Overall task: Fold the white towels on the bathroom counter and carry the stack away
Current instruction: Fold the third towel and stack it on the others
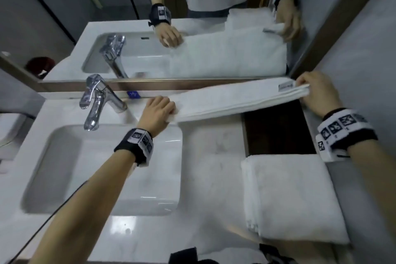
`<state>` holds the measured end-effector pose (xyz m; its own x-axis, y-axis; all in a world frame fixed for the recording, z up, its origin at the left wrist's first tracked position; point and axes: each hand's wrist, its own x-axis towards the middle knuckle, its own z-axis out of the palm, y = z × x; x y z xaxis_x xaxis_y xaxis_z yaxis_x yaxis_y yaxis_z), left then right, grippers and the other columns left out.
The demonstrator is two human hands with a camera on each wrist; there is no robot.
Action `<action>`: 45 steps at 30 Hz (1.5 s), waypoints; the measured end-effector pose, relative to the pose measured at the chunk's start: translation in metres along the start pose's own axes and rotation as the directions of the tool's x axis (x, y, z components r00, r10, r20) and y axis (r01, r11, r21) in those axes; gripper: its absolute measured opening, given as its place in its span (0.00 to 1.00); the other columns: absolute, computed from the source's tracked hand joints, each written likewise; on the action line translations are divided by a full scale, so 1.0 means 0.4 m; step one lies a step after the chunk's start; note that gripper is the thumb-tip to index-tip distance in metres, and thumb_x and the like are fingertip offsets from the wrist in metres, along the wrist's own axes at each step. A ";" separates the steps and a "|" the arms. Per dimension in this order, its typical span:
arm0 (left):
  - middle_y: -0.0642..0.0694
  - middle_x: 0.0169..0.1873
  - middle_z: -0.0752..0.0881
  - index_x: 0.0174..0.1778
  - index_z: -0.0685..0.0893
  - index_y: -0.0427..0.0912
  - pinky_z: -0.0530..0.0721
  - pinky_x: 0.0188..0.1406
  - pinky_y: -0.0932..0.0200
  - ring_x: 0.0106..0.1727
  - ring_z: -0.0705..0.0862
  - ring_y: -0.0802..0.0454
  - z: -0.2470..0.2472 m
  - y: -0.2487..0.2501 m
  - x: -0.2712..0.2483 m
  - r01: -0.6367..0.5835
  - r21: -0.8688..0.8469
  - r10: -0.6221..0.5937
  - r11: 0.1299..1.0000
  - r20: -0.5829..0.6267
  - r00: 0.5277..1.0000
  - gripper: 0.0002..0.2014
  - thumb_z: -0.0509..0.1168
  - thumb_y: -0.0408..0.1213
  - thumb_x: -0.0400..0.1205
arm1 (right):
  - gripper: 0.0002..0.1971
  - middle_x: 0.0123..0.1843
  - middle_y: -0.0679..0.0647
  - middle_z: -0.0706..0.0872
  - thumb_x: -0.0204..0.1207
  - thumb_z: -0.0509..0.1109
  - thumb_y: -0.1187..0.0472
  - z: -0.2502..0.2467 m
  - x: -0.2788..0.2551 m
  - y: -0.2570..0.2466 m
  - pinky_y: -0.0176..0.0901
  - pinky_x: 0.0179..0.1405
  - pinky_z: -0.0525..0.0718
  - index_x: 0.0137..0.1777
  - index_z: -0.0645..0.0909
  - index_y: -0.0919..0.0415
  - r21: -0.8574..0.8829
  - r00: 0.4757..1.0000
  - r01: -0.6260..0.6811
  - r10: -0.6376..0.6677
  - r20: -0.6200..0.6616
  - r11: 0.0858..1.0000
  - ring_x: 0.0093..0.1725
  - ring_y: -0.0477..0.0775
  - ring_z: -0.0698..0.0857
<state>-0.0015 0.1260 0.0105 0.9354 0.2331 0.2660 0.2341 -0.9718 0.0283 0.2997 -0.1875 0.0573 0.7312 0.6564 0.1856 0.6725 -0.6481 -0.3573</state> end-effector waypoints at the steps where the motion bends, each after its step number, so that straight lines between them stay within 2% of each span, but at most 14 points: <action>1: 0.43 0.34 0.82 0.37 0.81 0.40 0.64 0.43 0.54 0.39 0.82 0.41 0.030 0.018 -0.019 0.001 -0.004 -0.001 1.000 0.051 0.999 0.12 0.73 0.24 0.63 | 0.10 0.46 0.70 0.83 0.67 0.65 0.79 0.024 -0.023 0.006 0.58 0.47 0.81 0.40 0.82 0.66 -0.027 0.997 -0.038 0.040 0.066 0.999 0.48 0.71 0.82; 6: 0.45 0.38 0.83 0.39 0.79 0.40 0.69 0.46 0.56 0.40 0.83 0.42 0.132 0.071 -0.123 -0.040 -0.062 0.056 0.997 0.274 0.960 0.21 0.74 0.21 0.54 | 0.12 0.53 0.69 0.80 0.70 0.62 0.79 0.103 -0.110 0.035 0.53 0.56 0.78 0.43 0.84 0.66 -0.157 0.922 -0.180 0.222 0.316 0.971 0.55 0.69 0.80; 11: 0.48 0.51 0.81 0.55 0.79 0.43 0.70 0.62 0.54 0.57 0.77 0.46 0.129 0.069 -0.145 0.005 -0.101 0.046 0.995 0.499 0.865 0.25 0.61 0.23 0.61 | 0.18 0.62 0.63 0.79 0.73 0.59 0.79 0.083 -0.107 0.016 0.55 0.63 0.80 0.40 0.82 0.55 -0.253 0.830 -0.268 0.356 0.429 0.930 0.61 0.67 0.79; 13: 0.46 0.49 0.84 0.52 0.81 0.41 0.71 0.59 0.52 0.55 0.79 0.43 0.110 0.073 -0.121 0.073 -0.150 0.000 0.986 0.435 0.900 0.21 0.60 0.22 0.64 | 0.19 0.62 0.63 0.81 0.75 0.58 0.78 0.069 -0.099 0.003 0.57 0.62 0.81 0.39 0.84 0.56 -0.251 0.828 -0.315 0.395 0.398 0.915 0.60 0.67 0.80; 15: 0.43 0.49 0.85 0.54 0.82 0.39 0.74 0.56 0.50 0.55 0.81 0.40 0.097 0.090 -0.083 0.126 -0.219 -0.055 0.968 0.303 0.951 0.21 0.59 0.20 0.67 | 0.17 0.60 0.65 0.82 0.74 0.59 0.77 0.064 -0.086 -0.008 0.58 0.62 0.80 0.40 0.85 0.59 -0.200 0.890 -0.309 0.357 0.282 0.930 0.59 0.69 0.80; 18: 0.36 0.66 0.79 0.71 0.73 0.34 0.72 0.68 0.47 0.69 0.75 0.37 0.110 0.140 -0.009 0.164 -0.301 -0.108 0.939 0.194 0.975 0.24 0.61 0.25 0.77 | 0.14 0.64 0.66 0.79 0.73 0.62 0.76 0.081 -0.061 -0.030 0.57 0.68 0.74 0.51 0.84 0.64 -0.090 0.961 -0.202 0.215 0.176 0.975 0.64 0.68 0.77; 21: 0.37 0.83 0.54 0.82 0.51 0.35 0.51 0.83 0.48 0.84 0.51 0.41 0.154 0.210 0.065 0.245 -0.309 -0.137 0.919 0.333 0.933 0.30 0.54 0.38 0.86 | 0.19 0.78 0.62 0.66 0.79 0.63 0.66 0.117 -0.026 -0.068 0.53 0.77 0.63 0.70 0.74 0.63 0.042 0.963 -0.086 0.072 0.260 0.995 0.78 0.64 0.65; 23: 0.44 0.84 0.40 0.83 0.41 0.43 0.41 0.81 0.40 0.84 0.37 0.42 0.193 0.256 0.104 0.297 -0.252 -0.159 0.921 0.452 0.878 0.31 0.47 0.47 0.87 | 0.26 0.85 0.56 0.55 0.82 0.61 0.57 0.145 -0.005 -0.087 0.56 0.80 0.55 0.80 0.62 0.56 -0.004 0.934 -0.019 0.019 0.358 1.000 0.84 0.61 0.51; 26: 0.51 0.83 0.35 0.81 0.36 0.56 0.37 0.75 0.24 0.81 0.29 0.36 0.245 0.299 0.132 0.310 -0.180 -0.161 0.933 0.564 0.810 0.30 0.40 0.58 0.85 | 0.32 0.86 0.45 0.40 0.83 0.54 0.43 0.196 0.003 -0.081 0.65 0.79 0.48 0.83 0.46 0.43 -0.178 0.856 0.059 0.042 0.515 0.982 0.85 0.57 0.38; 29: 0.54 0.82 0.33 0.79 0.35 0.63 0.34 0.73 0.21 0.80 0.27 0.35 0.288 0.295 0.125 0.316 -0.097 -0.200 0.944 0.592 0.780 0.31 0.37 0.65 0.82 | 0.33 0.84 0.38 0.33 0.80 0.47 0.35 0.237 -0.011 -0.036 0.72 0.78 0.42 0.82 0.39 0.38 -0.194 0.800 0.027 0.096 0.593 0.981 0.84 0.51 0.33; 32: 0.54 0.81 0.31 0.78 0.31 0.66 0.33 0.75 0.24 0.80 0.27 0.36 0.300 0.259 0.102 0.343 -0.048 -0.266 0.938 0.535 0.802 0.34 0.32 0.70 0.77 | 0.34 0.83 0.35 0.31 0.78 0.44 0.30 0.255 -0.020 -0.003 0.74 0.78 0.42 0.81 0.37 0.36 -0.151 0.803 -0.001 0.090 0.589 0.989 0.82 0.46 0.31; 40: 0.47 0.83 0.33 0.81 0.35 0.54 0.38 0.79 0.28 0.82 0.30 0.39 0.269 0.180 0.037 0.524 -0.013 -0.459 0.851 0.467 0.756 0.36 0.35 0.66 0.81 | 0.35 0.83 0.35 0.31 0.76 0.43 0.29 0.260 -0.023 0.008 0.72 0.79 0.40 0.80 0.36 0.35 -0.134 0.825 -0.009 0.083 0.559 0.991 0.82 0.46 0.31; 42: 0.43 0.83 0.34 0.82 0.37 0.49 0.38 0.78 0.27 0.82 0.31 0.37 0.262 0.188 0.056 0.505 0.002 -0.442 0.863 0.485 0.755 0.36 0.39 0.63 0.83 | 0.35 0.83 0.35 0.31 0.76 0.44 0.29 0.255 -0.026 0.013 0.71 0.79 0.40 0.80 0.37 0.35 -0.132 0.824 -0.019 0.090 0.560 0.991 0.83 0.46 0.31; 45: 0.46 0.83 0.34 0.83 0.38 0.45 0.37 0.80 0.31 0.82 0.31 0.42 0.251 0.227 0.106 0.352 -0.167 -0.233 0.921 0.488 0.841 0.37 0.43 0.61 0.83 | 0.36 0.83 0.35 0.32 0.76 0.47 0.29 0.238 -0.028 0.028 0.70 0.79 0.43 0.81 0.38 0.35 -0.120 0.812 -0.054 0.114 0.572 0.991 0.83 0.47 0.32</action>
<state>0.0861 0.0512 -0.0722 0.8615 0.4400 -0.2533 0.5007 -0.8188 0.2806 0.2882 -0.1654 -0.0359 0.6048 0.6804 -0.4138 0.6407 -0.7244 -0.2546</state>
